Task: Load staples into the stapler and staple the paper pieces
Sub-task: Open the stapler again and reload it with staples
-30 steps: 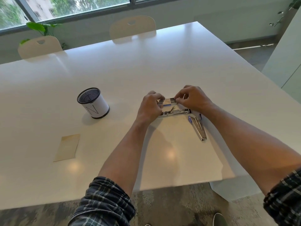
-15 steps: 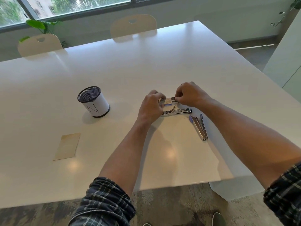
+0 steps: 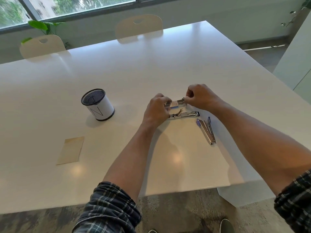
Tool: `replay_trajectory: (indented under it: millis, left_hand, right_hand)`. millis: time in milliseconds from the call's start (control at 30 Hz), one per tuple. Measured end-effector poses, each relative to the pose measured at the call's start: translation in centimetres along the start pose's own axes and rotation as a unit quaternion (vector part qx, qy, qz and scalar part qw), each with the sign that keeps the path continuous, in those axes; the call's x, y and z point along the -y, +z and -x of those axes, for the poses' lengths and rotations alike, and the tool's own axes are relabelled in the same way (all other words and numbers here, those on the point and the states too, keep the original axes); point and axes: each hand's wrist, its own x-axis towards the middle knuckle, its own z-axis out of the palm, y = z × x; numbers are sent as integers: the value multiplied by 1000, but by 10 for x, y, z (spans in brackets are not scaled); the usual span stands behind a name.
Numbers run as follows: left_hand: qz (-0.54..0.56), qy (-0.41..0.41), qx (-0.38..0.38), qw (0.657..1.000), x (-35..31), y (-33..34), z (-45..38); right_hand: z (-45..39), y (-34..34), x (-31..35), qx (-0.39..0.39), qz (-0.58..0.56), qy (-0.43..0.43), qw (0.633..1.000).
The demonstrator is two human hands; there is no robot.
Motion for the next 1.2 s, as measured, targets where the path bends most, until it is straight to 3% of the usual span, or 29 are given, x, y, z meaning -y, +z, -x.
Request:
replay_trajectory:
  millis: [233,433,1200]
  left_hand:
    - [-3,-15,17,1000,-1,-1,-1]
    - [-9,-12,19,1000,-2,-2,0]
    - [6,-18,17,1000,0,-3,-2]
  right_hand:
    - [10,-4,-8,-45,-33,35,998]
    - [15,-4,-5,-33,-59,16,998]
    - [12,5,1,-3,-163,70,984]
